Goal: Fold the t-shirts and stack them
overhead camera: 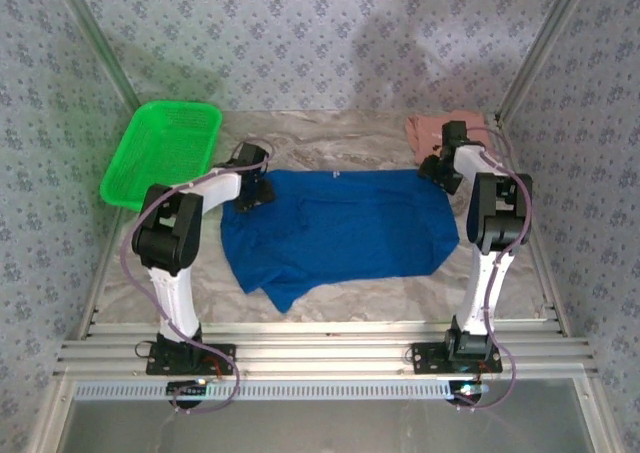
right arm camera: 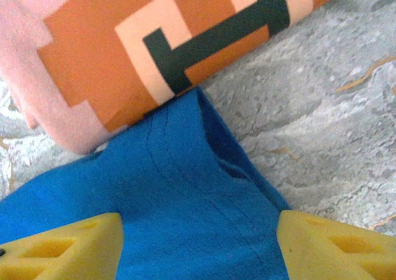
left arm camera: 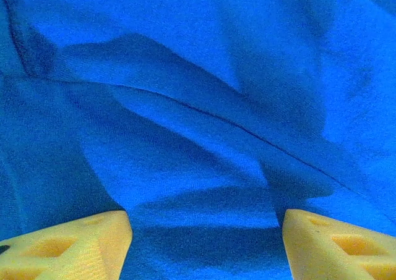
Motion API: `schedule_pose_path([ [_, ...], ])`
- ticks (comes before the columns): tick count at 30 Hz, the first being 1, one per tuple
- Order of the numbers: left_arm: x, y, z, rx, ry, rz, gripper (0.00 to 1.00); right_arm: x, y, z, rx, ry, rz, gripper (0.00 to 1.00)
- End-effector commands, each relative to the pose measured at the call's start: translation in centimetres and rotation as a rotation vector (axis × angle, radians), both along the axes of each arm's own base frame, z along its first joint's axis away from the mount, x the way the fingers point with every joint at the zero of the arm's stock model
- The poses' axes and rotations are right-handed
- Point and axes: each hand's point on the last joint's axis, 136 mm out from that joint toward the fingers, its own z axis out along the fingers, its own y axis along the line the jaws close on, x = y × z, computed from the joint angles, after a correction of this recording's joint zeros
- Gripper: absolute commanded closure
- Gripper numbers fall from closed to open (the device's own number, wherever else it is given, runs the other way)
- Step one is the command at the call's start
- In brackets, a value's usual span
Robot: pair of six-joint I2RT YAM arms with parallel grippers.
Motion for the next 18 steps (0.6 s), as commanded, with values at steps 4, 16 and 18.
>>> schedule_pose_path([
  [4,0.3,0.7,-3.2,0.042,0.113,-0.027,0.32,0.7,-1.0,-1.7,0.034,0.071,-0.085,0.30],
  [16,5.8,-2.8,9.2,-0.220,-0.138,-0.087,0.12,5.1,-0.1,9.7,0.152,-0.242,0.000,0.22],
  [18,5.1,-4.5,12.7,-0.311,-0.179,-0.129,0.10,2.6,0.6,12.5,0.151,-0.262,0.044,0.21],
])
